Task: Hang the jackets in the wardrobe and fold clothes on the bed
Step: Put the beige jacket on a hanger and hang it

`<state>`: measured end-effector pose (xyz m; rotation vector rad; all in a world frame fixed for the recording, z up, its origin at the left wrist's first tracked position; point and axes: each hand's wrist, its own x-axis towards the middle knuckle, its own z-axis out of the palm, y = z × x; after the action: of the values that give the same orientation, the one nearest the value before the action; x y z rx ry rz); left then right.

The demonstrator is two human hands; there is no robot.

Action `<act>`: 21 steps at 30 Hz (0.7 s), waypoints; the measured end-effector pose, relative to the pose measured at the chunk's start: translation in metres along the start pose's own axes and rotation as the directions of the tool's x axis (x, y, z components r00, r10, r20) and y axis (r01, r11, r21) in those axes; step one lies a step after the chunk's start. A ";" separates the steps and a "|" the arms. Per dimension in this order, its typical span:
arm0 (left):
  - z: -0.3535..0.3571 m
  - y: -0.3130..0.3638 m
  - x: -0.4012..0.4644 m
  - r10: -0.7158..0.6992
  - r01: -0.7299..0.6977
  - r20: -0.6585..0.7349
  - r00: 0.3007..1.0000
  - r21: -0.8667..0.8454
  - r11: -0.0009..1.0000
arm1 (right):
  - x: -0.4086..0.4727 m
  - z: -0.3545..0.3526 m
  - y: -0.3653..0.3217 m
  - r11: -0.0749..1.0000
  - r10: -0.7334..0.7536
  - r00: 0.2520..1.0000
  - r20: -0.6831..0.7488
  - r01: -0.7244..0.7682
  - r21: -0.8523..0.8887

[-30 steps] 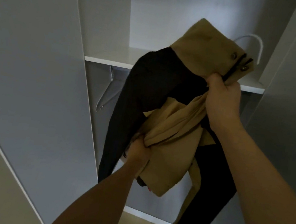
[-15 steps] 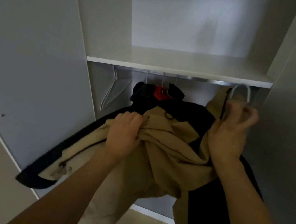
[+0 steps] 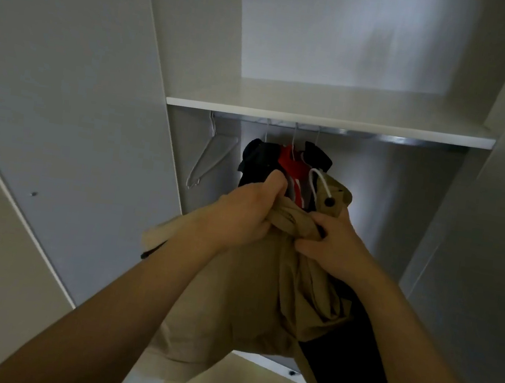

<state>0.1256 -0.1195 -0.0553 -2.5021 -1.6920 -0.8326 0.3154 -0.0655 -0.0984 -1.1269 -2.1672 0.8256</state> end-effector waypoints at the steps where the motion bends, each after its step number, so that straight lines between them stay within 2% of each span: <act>1: 0.002 -0.004 -0.005 -0.024 0.023 -0.020 1.000 -0.059 0.998 | 0.001 0.005 0.001 0.999 0.003 0.999 -0.044 -0.001 0.037; 3: 0.009 -0.019 -0.020 -0.110 0.105 -0.016 0.994 -0.202 0.974 | 0.001 0.013 0.006 0.989 0.042 0.989 -0.143 -0.020 0.149; 5: 0.020 -0.041 -0.042 -0.229 0.264 0.147 0.962 -0.292 0.919 | 0.000 0.017 0.010 0.948 0.103 0.967 -0.232 -0.025 0.317; 7: 0.040 -0.063 -0.065 -0.377 0.473 0.334 0.864 -0.282 0.835 | -0.004 0.015 0.013 0.925 0.114 0.952 -0.285 0.002 0.380; 8: 0.050 -0.070 -0.073 -0.447 0.549 0.344 0.826 -0.307 0.778 | -0.006 0.014 0.014 0.932 0.094 0.959 -0.267 0.010 0.363; 9: 0.060 -0.075 -0.079 -0.508 0.584 0.292 0.810 -0.338 0.738 | -0.008 0.013 0.015 0.944 0.070 0.972 -0.226 0.009 0.330; 11: 0.065 -0.081 -0.078 -0.551 0.563 0.131 0.824 -0.297 0.771 | -0.015 0.007 0.023 0.973 0.071 0.994 -0.086 -0.049 0.227; 12: 0.060 -0.082 -0.075 -0.511 0.512 0.055 0.858 -0.175 0.841 | -0.019 0.003 0.028 0.980 0.107 0.994 -0.011 -0.103 0.172; 13: 0.050 -0.085 -0.072 -0.412 0.413 -0.021 0.911 0.011 0.911 | -0.025 -0.002 0.034 0.976 0.158 0.986 0.051 -0.164 0.146; 14: 0.036 -0.088 -0.067 -0.267 0.274 -0.062 0.962 0.231 0.933 | -0.030 -0.008 0.041 0.960 0.213 0.974 0.081 -0.224 0.168; 16: 0.002 -0.090 -0.055 0.037 -0.013 -0.033 0.999 0.549 0.835 | -0.037 -0.017 0.047 0.927 0.265 0.963 0.056 -0.271 0.258; 17: -0.013 -0.087 -0.047 0.168 -0.155 0.039 0.985 0.629 0.762 | -0.038 -0.017 0.046 0.926 0.250 0.968 0.028 -0.247 0.286; 19: -0.033 -0.069 -0.030 0.359 -0.379 0.171 0.917 0.654 0.655 | -0.035 -0.011 0.034 0.961 0.173 0.984 0.028 -0.175 0.216; 21: -0.038 -0.042 -0.011 0.493 -0.490 0.188 0.849 0.628 0.604 | -0.028 0.000 0.017 0.991 0.100 0.991 0.085 -0.106 0.080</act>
<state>0.0702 -0.1226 -0.0390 -2.2233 -0.9230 -0.1281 0.3379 -0.0808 -0.1162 -1.1898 -2.1323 1.0151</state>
